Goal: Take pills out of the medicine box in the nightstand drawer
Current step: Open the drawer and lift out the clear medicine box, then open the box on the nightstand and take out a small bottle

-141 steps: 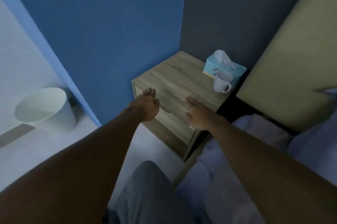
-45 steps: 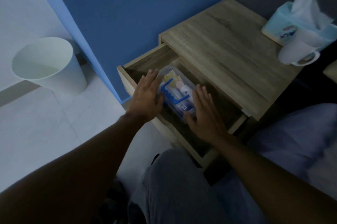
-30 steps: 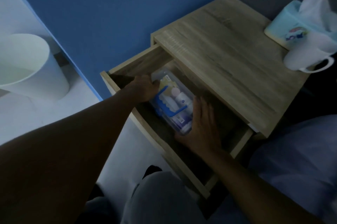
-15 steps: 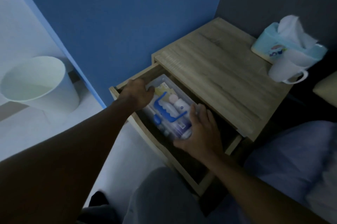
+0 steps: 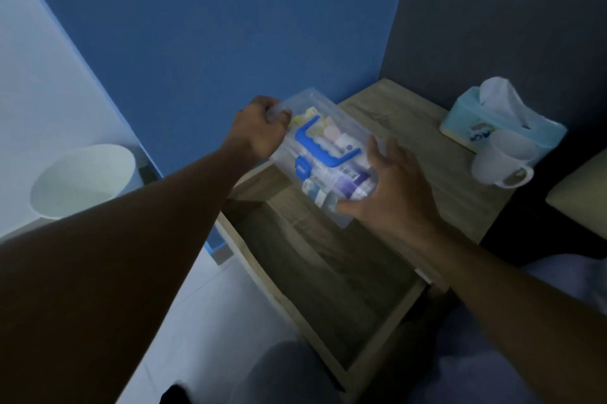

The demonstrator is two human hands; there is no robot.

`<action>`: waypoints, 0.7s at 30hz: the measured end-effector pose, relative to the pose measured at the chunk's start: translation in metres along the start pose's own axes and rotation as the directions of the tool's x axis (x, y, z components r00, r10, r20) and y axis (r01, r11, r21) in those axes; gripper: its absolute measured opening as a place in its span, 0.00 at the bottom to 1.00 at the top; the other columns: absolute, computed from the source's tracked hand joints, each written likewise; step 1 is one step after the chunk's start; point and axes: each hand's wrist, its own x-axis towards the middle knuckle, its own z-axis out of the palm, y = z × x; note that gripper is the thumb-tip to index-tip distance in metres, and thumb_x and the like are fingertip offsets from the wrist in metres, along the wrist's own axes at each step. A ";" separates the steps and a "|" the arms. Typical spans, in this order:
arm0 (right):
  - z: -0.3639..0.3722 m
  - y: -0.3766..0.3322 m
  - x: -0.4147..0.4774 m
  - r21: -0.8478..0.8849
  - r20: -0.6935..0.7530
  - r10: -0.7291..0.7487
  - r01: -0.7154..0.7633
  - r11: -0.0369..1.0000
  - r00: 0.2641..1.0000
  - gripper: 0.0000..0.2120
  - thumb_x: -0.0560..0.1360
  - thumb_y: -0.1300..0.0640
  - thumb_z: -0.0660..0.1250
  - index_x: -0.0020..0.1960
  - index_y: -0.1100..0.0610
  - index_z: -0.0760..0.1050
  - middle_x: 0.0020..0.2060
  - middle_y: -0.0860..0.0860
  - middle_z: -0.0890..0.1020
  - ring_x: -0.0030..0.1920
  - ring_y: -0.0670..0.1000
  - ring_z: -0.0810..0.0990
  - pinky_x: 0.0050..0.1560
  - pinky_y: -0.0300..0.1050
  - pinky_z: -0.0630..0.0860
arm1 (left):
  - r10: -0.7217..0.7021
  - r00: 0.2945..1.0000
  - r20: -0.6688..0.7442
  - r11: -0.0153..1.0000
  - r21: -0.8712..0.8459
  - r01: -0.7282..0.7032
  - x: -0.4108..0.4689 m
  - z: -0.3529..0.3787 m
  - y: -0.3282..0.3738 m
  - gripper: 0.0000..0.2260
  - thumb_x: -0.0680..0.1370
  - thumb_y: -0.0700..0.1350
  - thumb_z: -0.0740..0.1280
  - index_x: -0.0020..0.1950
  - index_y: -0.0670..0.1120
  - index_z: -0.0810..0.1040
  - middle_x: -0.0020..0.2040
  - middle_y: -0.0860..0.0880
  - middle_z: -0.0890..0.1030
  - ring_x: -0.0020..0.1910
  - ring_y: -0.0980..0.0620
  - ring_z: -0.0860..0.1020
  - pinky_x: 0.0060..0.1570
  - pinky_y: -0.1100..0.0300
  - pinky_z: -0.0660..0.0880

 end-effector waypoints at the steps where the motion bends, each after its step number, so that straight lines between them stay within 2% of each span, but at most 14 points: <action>1: 0.000 0.005 0.009 -0.020 -0.001 0.003 -0.003 1.000 1.000 0.60 0.59 0.27 0.72 0.80 0.49 0.46 0.77 0.55 0.58 0.74 0.59 0.61 0.66 0.58 0.71 | -0.003 1.000 0.000 1.000 -0.017 0.003 0.007 0.006 0.002 0.16 0.77 0.56 0.65 0.61 0.50 0.77 0.54 0.51 0.80 0.50 0.52 0.78 0.49 0.63 0.70; 4: 0.003 0.020 0.034 -0.062 0.022 0.022 -0.021 0.998 1.000 0.61 0.59 0.27 0.72 0.80 0.49 0.45 0.78 0.56 0.57 0.76 0.60 0.60 0.68 0.61 0.70 | -0.022 0.999 0.029 0.997 -0.067 0.024 0.033 0.023 0.002 0.19 0.75 0.57 0.68 0.61 0.49 0.78 0.56 0.50 0.82 0.54 0.50 0.81 0.56 0.58 0.77; 7: 0.011 0.031 0.053 -0.052 0.035 0.057 -0.055 0.997 0.998 0.61 0.59 0.27 0.72 0.80 0.48 0.45 0.78 0.56 0.57 0.76 0.60 0.59 0.68 0.62 0.70 | -0.019 0.999 0.051 0.996 -0.091 0.023 0.055 0.038 0.000 0.20 0.74 0.57 0.69 0.61 0.48 0.79 0.56 0.48 0.83 0.55 0.49 0.81 0.60 0.52 0.78; 11: 0.021 0.034 0.072 -0.066 0.059 0.079 -0.075 0.995 0.995 0.61 0.60 0.28 0.73 0.80 0.48 0.44 0.79 0.56 0.55 0.77 0.60 0.58 0.70 0.63 0.69 | -0.013 0.999 0.040 0.996 -0.087 0.017 0.078 0.054 -0.008 0.19 0.74 0.58 0.69 0.61 0.49 0.79 0.55 0.49 0.83 0.54 0.50 0.82 0.59 0.55 0.78; 18: 0.027 0.034 0.084 -0.088 0.077 0.044 -0.037 0.995 0.996 0.60 0.60 0.31 0.74 0.81 0.50 0.46 0.79 0.57 0.55 0.77 0.61 0.57 0.71 0.63 0.67 | -0.024 1.000 0.014 0.997 -0.076 0.025 0.084 0.066 -0.031 0.22 0.75 0.60 0.66 0.64 0.49 0.77 0.60 0.48 0.81 0.60 0.49 0.79 0.63 0.52 0.75; 21: 0.026 0.031 0.084 -0.040 0.085 0.043 -0.040 0.998 0.995 0.60 0.60 0.33 0.76 0.81 0.50 0.47 0.80 0.55 0.53 0.78 0.60 0.54 0.72 0.63 0.65 | -0.029 1.000 0.012 0.996 -0.080 0.030 0.084 0.070 -0.034 0.22 0.77 0.60 0.65 0.65 0.48 0.76 0.60 0.49 0.81 0.59 0.49 0.79 0.60 0.56 0.75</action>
